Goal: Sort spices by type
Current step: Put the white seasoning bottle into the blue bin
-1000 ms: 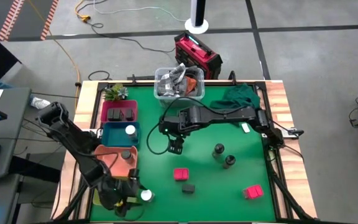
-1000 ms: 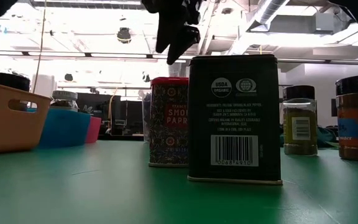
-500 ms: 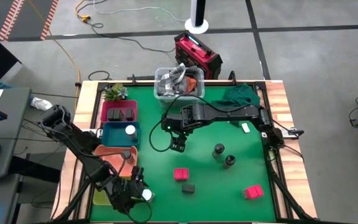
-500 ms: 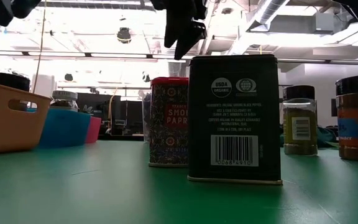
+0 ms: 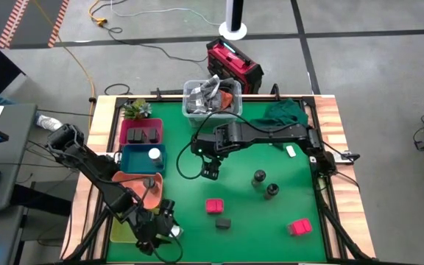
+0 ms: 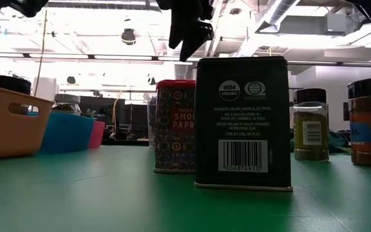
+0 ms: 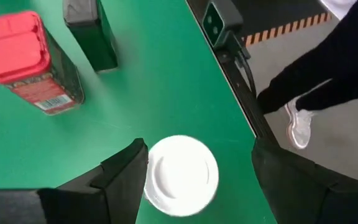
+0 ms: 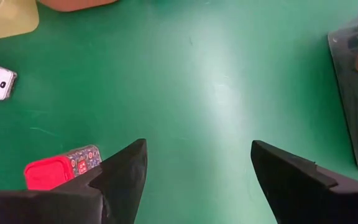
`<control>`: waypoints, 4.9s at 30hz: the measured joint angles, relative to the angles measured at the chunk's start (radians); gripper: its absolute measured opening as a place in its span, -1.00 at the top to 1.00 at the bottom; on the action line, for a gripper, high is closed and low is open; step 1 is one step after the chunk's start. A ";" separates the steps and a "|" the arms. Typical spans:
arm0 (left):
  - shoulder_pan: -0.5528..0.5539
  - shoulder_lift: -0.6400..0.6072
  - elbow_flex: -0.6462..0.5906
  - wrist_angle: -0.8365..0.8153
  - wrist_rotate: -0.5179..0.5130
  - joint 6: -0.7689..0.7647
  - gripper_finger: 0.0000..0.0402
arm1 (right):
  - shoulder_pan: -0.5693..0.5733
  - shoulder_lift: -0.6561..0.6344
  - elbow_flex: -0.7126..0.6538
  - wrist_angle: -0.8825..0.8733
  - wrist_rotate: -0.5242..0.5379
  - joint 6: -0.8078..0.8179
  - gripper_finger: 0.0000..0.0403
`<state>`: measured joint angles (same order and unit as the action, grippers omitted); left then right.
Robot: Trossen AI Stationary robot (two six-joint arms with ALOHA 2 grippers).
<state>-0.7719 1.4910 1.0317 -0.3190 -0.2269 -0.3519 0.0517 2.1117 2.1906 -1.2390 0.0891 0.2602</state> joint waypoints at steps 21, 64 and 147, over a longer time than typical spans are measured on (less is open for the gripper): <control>0.004 0.146 0.000 0.013 0.008 0.002 -0.49 | 0.001 0.000 0.000 0.030 0.000 0.004 -0.54; 0.177 -0.406 0.012 -0.550 -0.521 -0.267 0.01 | -0.001 0.001 0.000 0.054 -0.001 0.031 -0.54; 0.239 -0.522 -0.249 -0.973 -0.540 -0.917 -0.02 | 0.036 0.001 0.000 0.127 -0.002 0.051 -0.54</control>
<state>-0.5327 0.9688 0.7826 -1.2921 -0.7665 -1.2691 0.0875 2.1128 2.1906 -1.1118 0.0872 0.3111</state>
